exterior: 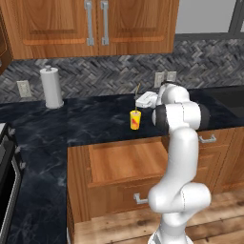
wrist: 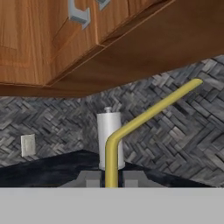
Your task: Pick up the straw from the left drawer and put it inside the smoothie cup.
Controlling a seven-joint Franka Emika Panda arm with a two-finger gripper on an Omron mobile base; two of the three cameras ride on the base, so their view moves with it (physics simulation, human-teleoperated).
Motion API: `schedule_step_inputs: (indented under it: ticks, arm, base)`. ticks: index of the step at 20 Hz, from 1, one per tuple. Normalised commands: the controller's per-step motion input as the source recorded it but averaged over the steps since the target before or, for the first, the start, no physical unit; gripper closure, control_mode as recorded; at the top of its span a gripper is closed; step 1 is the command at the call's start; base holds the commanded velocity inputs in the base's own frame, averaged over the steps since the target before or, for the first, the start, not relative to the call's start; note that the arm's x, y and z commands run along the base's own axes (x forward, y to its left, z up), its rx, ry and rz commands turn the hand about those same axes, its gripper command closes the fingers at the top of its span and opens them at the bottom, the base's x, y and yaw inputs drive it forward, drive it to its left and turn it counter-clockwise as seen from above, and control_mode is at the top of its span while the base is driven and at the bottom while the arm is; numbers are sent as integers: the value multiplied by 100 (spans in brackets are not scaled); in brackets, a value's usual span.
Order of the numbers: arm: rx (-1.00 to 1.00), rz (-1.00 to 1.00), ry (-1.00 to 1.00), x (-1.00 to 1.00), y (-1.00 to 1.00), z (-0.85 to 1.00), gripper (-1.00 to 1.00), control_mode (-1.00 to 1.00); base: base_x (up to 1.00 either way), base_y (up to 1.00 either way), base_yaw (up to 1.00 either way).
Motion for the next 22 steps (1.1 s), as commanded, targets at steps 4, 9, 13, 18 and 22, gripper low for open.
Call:
schedule_step_inputs:
  ticks: [4,9,13,18,22]
  arm:
    - [0,0,-8,6,0,-17,100,-100]
    - [0,0,-6,0,0,-15,100,-100]
    - [0,0,-4,6,0,-12,100,-100]
    - [0,0,-4,6,0,-17,100,-100]
    - [0,0,-5,3,0,-20,100,-100]
  base:
    - [0,0,0]
    - [0,0,0]
    - [0,0,0]
    - [0,0,0]
    - [0,0,0]
